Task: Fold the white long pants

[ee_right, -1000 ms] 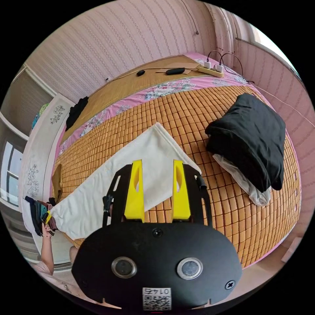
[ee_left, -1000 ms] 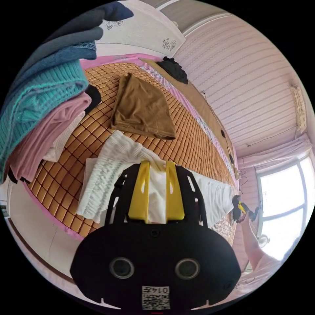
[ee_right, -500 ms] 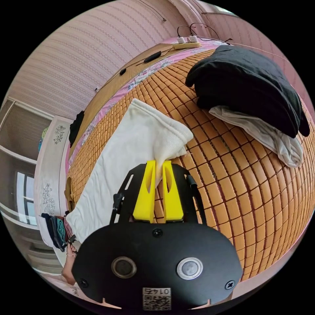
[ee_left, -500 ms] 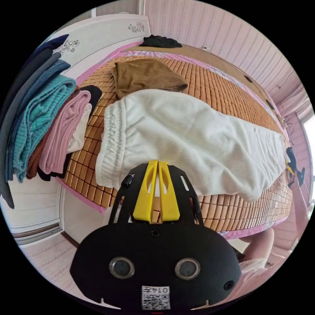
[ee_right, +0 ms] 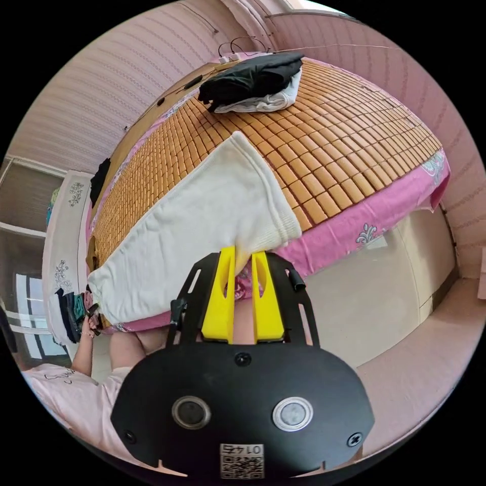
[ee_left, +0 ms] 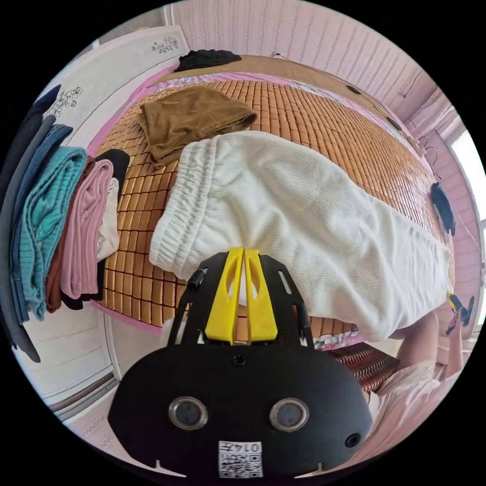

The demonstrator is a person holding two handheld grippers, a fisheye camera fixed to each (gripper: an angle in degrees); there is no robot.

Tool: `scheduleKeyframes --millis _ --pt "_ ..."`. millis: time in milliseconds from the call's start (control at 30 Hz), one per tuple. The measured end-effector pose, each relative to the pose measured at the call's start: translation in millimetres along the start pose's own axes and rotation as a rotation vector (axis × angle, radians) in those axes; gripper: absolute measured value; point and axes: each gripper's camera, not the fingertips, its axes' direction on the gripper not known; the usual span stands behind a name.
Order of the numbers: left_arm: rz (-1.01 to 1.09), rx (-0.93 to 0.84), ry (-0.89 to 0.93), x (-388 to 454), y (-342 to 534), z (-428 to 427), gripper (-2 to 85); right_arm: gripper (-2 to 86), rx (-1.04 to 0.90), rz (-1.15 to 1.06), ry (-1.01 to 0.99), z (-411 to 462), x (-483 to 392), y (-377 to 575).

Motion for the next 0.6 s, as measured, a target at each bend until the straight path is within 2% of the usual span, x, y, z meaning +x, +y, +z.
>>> scheduleKeyframes --millis 133,200,333,433,500,600 --pt "0.167 0.106 -0.079 61 23 -36 -0.7 3.9 0.168 0.063 0.220 -28 4 7" --pt "0.303 0.153 -0.082 110 32 -50 -0.5 3.9 0.229 -0.007 0.257 -31 -15 -9" --pt "0.475 0.198 -0.005 194 24 -45 0.4 10.2 0.176 -0.183 0.307 26 -73 -84" --pt "0.585 0.190 0.064 268 3 -15 3.4 12.2 0.126 -0.196 0.346 79 -93 -135" --pt "0.665 0.133 0.082 324 -17 22 6.0 10.2 0.093 -0.171 0.375 104 -94 -159" --pt "0.746 0.019 0.008 376 -31 79 6.9 5.0 0.058 -0.157 0.277 120 -92 -177"
